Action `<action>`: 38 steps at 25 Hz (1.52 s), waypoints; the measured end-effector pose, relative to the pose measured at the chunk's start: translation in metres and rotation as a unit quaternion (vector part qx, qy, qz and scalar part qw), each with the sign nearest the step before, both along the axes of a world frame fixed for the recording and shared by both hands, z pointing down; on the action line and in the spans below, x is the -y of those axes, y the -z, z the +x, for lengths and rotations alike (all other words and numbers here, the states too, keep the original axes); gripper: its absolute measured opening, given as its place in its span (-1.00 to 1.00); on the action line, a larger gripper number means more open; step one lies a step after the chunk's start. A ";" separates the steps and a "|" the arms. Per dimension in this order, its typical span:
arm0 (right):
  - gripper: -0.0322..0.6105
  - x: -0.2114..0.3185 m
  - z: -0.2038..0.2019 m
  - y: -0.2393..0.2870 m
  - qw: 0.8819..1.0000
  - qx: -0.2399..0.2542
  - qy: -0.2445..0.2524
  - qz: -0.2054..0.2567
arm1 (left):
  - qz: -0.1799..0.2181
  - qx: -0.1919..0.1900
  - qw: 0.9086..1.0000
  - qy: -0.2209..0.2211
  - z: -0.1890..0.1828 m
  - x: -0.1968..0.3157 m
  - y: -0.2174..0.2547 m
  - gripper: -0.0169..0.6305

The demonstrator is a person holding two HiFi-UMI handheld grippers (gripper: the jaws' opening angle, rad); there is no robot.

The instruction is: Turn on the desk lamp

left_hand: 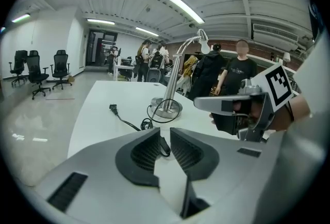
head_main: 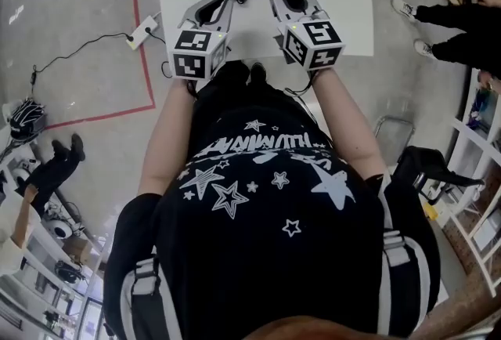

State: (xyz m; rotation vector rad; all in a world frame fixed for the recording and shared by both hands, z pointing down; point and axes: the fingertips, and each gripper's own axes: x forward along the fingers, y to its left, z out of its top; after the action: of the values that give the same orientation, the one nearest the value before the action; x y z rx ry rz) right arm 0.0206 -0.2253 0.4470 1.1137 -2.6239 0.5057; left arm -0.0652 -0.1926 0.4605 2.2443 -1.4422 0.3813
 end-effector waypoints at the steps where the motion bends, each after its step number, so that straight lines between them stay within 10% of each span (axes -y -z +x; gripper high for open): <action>1: -0.89 0.002 -0.001 -0.002 1.000 -0.001 -0.001 -0.002 | -0.005 0.000 1.000 -0.008 0.002 0.003 -0.003 -0.76; 17: -0.89 0.016 -0.003 -0.027 0.999 -0.016 -0.024 -0.039 | -0.094 0.016 0.994 -0.062 0.031 0.016 -0.059 -0.57; 38: -0.89 0.008 0.001 -0.043 0.998 -0.030 -0.011 -0.059 | -0.129 0.030 0.991 -0.008 0.030 0.021 -0.077 -0.62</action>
State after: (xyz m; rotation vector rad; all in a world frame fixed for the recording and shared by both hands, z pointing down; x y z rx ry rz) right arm 0.0213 -0.2329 0.4898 1.1034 -2.4976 0.6139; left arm -0.0348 -0.2134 0.5377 2.0525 -1.3218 0.6099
